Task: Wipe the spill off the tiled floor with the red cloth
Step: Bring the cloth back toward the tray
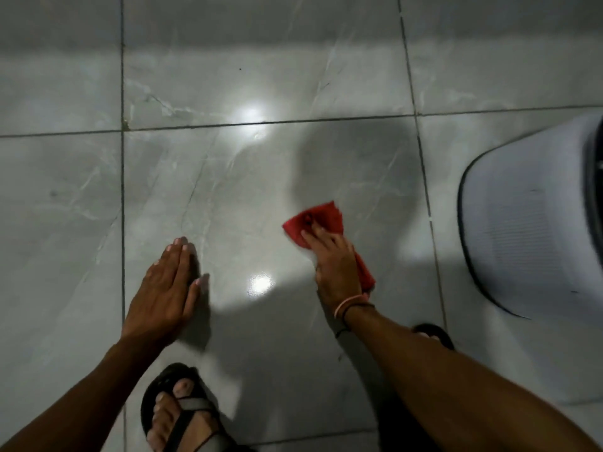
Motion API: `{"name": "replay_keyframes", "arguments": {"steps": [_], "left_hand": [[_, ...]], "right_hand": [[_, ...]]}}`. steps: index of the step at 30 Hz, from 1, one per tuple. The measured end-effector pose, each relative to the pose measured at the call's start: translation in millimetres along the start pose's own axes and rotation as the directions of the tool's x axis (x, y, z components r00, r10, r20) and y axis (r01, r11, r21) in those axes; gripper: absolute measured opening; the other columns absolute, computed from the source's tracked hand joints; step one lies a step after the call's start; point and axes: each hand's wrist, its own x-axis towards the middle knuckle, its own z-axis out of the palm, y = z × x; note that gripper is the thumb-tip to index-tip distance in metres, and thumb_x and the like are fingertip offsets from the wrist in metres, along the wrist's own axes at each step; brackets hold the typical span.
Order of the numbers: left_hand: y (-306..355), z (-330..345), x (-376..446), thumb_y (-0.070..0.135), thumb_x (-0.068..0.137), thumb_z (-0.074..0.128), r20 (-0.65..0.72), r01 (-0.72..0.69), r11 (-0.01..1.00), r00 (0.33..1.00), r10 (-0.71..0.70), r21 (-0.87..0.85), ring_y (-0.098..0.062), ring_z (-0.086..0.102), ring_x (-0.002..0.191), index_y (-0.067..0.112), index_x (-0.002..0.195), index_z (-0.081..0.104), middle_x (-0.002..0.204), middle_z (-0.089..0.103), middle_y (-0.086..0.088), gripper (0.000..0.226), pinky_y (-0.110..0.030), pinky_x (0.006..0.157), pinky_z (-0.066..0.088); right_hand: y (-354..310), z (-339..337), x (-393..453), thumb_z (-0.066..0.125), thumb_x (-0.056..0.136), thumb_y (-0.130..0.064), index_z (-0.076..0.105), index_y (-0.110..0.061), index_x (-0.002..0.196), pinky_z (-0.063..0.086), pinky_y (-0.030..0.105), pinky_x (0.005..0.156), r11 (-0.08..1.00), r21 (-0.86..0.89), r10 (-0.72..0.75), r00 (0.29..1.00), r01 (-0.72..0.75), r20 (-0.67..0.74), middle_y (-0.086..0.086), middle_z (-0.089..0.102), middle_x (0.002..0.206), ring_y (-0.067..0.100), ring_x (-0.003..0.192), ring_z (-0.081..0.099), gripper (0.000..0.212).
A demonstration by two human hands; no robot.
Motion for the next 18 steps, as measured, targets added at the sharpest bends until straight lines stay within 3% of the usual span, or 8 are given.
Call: {"name": "replay_keyframes", "arguments": {"steps": [2,3,5,6,8,10,14,18], "left_hand": [[25.9,-34.5,-0.4,0.046,0.113,0.018,0.015,-0.039,0.999,0.999,0.038,0.014,-0.044,0.037,0.152,-0.011,0.157,0.035,0.166,0.035,-0.029,0.074,-0.055,0.122,0.032],[42.1,-51.1,-1.5,0.041,0.113,0.024,0.004,-0.071,0.997,0.997,0.071,0.026,-0.047,0.041,0.149,-0.013,0.155,0.038,0.163,0.039,-0.031,0.070,-0.057,0.119,0.036],[81.1,-88.4,-3.4,0.034,0.108,0.037,-0.013,-0.137,0.990,0.990,0.138,0.032,-0.046,0.043,0.149,-0.012,0.155,0.041,0.163,0.040,-0.031,0.065,-0.057,0.115,0.042],[101.0,-107.3,-2.8,0.033,0.107,0.039,0.005,-0.146,0.989,0.989,0.146,0.010,-0.043,0.041,0.151,-0.010,0.156,0.039,0.165,0.038,-0.029,0.066,-0.056,0.115,0.042],[140.3,-140.6,0.1,0.036,0.106,0.039,0.052,-0.156,0.987,0.986,0.158,-0.031,-0.038,0.035,0.155,-0.006,0.160,0.035,0.169,0.032,-0.024,0.068,-0.054,0.118,0.041],[188.7,-172.0,14.9,0.036,0.106,0.039,0.049,-0.182,0.981,0.981,0.186,-0.064,-0.037,0.035,0.156,-0.004,0.161,0.035,0.170,0.031,-0.022,0.068,-0.052,0.119,0.041],[304.5,-219.8,57.0,0.034,0.106,0.042,-0.039,-0.270,0.955,0.963,0.267,-0.125,-0.036,0.040,0.153,-0.003,0.158,0.042,0.167,0.037,-0.021,0.064,-0.042,0.121,0.034],[420.5,-237.7,101.1,0.034,0.109,0.042,-0.101,-0.390,0.898,0.921,0.377,-0.204,-0.030,0.030,0.157,0.000,0.161,0.039,0.169,0.034,-0.019,0.062,-0.043,0.125,0.030]], "right_hand": [[-16.3,-29.9,-20.9,0.046,0.074,0.006,0.065,-0.012,0.137,0.050,0.050,0.110,0.960,0.198,0.171,0.975,-0.197,0.139,0.012,0.062,0.145,0.035,0.129,0.061,0.068],[-25.0,-45.4,-29.3,0.043,0.082,0.008,0.066,-0.010,0.135,0.045,0.036,0.116,0.895,0.301,0.283,0.940,-0.330,0.190,0.012,0.062,0.145,0.031,0.134,0.058,0.060],[-40.1,-89.6,-45.5,0.045,0.095,0.016,0.066,-0.001,0.132,0.039,0.010,0.110,0.673,0.478,0.502,0.823,-0.565,0.267,0.015,0.064,0.140,0.023,0.133,0.056,0.046],[-47.0,-115.2,-53.4,0.048,0.096,0.016,0.067,-0.001,0.131,0.041,0.014,0.111,0.567,0.541,0.569,0.770,-0.621,0.288,0.015,0.066,0.137,0.025,0.131,0.059,0.043],[-57.6,-171.8,-69.6,0.051,0.099,0.012,0.067,-0.005,0.132,0.047,0.036,0.116,0.415,0.645,0.628,0.715,-0.642,0.308,0.013,0.069,0.133,0.028,0.128,0.063,0.041],[-60.5,-242.3,-76.4,0.050,0.102,0.008,0.064,-0.007,0.137,0.052,0.037,0.112,0.328,0.715,0.640,0.702,-0.618,0.313,0.011,0.070,0.132,0.018,0.120,0.068,0.040],[-33.7,-369.9,-74.1,0.051,0.104,0.007,0.059,-0.003,0.140,0.052,0.005,0.094,0.341,0.812,0.729,0.679,-0.474,0.090,0.007,0.066,0.133,-0.014,0.099,0.067,0.039],[17.9,-447.2,-55.9,0.051,0.107,-0.004,0.058,-0.017,0.142,0.042,0.007,0.107,0.598,0.717,0.674,0.710,-0.358,-0.207,-0.003,0.058,0.145,0.002,0.128,0.056,0.038]]}}
